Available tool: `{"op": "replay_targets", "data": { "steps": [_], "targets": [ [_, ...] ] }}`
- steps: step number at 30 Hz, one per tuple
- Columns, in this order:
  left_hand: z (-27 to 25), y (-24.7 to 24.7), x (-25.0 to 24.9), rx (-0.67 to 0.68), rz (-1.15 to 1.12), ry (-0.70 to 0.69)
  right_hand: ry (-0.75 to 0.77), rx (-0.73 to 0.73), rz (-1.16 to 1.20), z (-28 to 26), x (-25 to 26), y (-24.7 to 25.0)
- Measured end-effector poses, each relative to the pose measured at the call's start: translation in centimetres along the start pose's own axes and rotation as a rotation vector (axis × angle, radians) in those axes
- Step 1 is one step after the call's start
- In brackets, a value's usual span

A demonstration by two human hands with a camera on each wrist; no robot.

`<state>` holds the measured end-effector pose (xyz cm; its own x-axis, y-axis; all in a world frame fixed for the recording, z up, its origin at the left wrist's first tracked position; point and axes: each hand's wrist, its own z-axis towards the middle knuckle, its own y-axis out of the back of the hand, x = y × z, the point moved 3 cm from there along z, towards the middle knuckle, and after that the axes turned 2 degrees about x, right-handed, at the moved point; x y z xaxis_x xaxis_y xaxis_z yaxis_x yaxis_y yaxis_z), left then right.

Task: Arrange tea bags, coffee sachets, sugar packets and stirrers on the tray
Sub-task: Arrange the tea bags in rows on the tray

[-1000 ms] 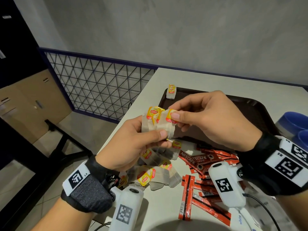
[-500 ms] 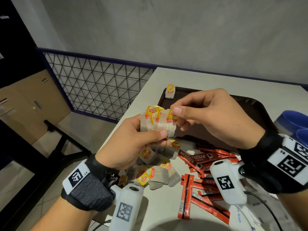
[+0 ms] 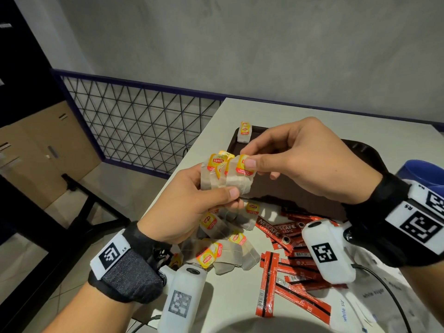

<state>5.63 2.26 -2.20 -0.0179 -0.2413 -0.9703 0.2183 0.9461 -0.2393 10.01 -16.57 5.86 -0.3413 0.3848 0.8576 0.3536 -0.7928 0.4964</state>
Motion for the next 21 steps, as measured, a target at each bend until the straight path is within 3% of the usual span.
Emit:
{"op": "replay_targets", "data": {
  "steps": [8, 21],
  "targets": [
    [0.47, 0.21, -0.18, 0.007, -0.042, -0.014, 0.035, 0.037, 0.005, 0.79, 0.85, 0.40],
    [0.59, 0.85, 0.32, 0.001, -0.046, 0.013, 0.049, -0.026, -0.039, 0.70, 0.33, 0.05]
  ]
}}
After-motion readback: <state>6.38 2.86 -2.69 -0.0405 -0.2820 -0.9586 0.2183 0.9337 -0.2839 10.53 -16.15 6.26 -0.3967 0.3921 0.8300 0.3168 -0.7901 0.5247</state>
